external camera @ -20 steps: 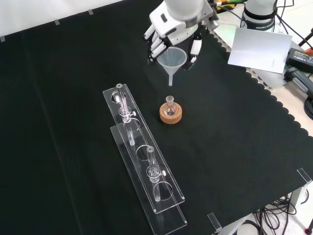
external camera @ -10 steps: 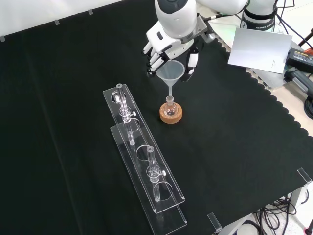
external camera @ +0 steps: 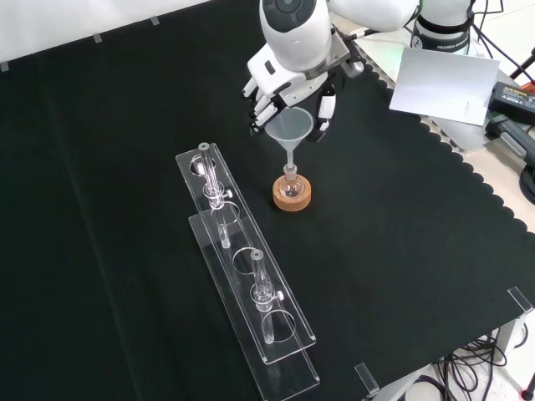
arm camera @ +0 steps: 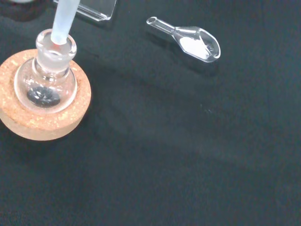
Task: Place the funnel on the round-bottom flask.
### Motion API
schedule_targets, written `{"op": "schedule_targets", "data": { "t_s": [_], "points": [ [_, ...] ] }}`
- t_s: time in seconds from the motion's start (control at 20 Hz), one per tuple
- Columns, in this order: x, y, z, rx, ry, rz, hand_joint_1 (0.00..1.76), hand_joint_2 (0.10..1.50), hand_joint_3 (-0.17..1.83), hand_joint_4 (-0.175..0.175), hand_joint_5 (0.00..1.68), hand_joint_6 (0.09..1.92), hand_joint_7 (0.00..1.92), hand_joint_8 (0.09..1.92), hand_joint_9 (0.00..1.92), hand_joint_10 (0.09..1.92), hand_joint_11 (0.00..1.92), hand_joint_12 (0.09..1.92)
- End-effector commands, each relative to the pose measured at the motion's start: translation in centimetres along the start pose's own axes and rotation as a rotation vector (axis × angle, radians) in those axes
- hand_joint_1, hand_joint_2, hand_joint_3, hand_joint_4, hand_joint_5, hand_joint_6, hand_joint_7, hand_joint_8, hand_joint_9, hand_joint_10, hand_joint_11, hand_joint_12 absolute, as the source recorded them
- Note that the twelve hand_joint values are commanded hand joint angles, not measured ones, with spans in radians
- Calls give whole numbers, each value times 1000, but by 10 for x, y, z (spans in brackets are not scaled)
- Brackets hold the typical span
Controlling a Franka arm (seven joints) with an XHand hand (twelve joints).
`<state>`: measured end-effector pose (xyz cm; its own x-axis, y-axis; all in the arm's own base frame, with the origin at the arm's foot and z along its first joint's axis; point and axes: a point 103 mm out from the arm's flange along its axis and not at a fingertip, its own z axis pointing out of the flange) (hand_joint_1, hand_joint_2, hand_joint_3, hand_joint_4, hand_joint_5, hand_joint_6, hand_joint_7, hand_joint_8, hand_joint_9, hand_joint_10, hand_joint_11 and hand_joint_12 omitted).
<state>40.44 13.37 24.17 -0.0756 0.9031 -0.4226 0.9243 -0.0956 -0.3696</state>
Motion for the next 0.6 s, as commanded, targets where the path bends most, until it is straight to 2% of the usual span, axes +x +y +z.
{"op": "schedule_targets", "data": {
  "t_s": [0.05,0.6],
  "points": [
    [1,7,8,7,-4,-5,765,759,476,11,760,760,834,700,1020,428,622,1285],
    [10,16,19,13,-24,-20,768,757,479,11,760,763,828,706,1017,434,620,1286]
  ]
}}
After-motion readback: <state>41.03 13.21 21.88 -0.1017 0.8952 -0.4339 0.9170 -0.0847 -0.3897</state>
